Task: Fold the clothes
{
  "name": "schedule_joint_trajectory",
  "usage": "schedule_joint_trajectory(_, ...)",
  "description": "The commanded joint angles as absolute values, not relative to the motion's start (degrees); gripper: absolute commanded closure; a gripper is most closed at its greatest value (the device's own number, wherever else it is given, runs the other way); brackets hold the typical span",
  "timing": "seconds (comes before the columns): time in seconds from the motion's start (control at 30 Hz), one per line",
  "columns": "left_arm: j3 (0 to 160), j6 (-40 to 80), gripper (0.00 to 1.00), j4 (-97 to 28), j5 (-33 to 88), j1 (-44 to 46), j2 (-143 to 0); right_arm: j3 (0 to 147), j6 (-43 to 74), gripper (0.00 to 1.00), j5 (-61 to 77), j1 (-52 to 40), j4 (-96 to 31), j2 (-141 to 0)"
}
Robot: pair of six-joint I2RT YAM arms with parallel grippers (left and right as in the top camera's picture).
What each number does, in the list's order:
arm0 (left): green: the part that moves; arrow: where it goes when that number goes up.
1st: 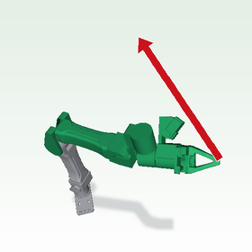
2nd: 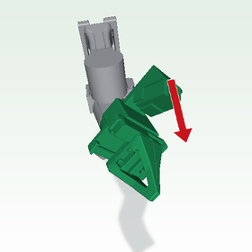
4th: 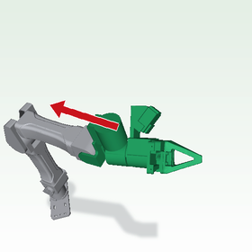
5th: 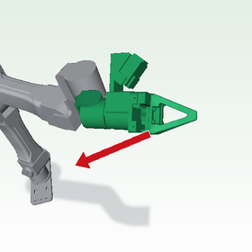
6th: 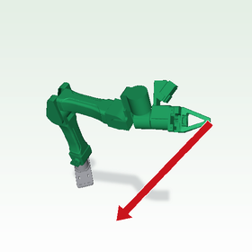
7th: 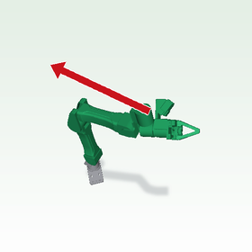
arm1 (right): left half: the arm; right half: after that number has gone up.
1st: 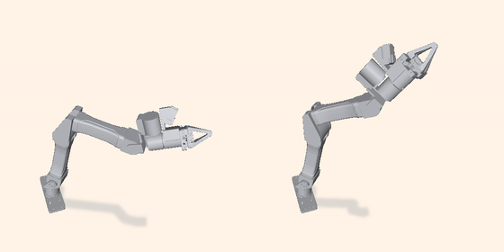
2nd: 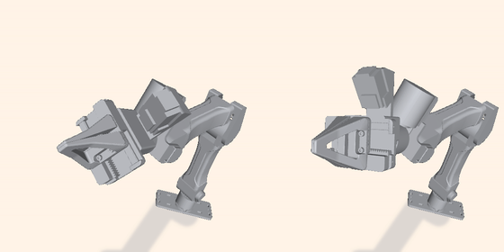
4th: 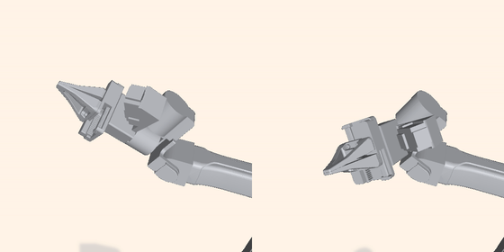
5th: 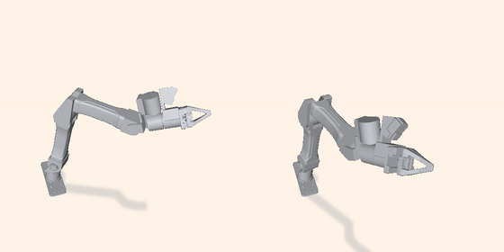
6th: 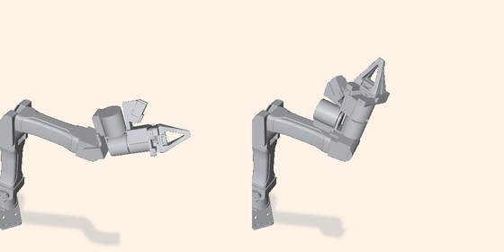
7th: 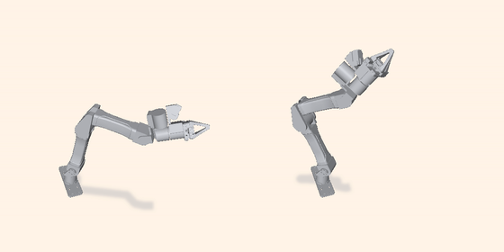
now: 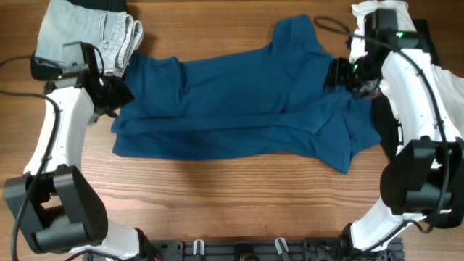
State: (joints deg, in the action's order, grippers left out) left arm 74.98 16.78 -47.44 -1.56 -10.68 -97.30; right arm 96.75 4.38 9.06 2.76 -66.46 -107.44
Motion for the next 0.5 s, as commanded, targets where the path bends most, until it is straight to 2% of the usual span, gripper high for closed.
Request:
schedule_joint_trajectory(0.0, 81.9, 9.7, 0.13, -46.7, 5.3, -9.7, -97.4, 103.6, 0.0, 0.23, 11.1, 2.7, -67.0, -107.2)
schedule_joint_trajectory(0.2, 87.5, 6.1, 0.13, -43.4, 5.5, -4.6, -98.4, 108.5, -1.5, 0.2, 11.1, 2.7, -62.5, -107.3)
schedule_joint_trajectory(0.47, 89.2, 6.2, 0.15, -38.7, 5.4, -0.5, -104.9, 108.7, -3.1, 0.2, 11.5, 2.4, -48.6, -109.2)
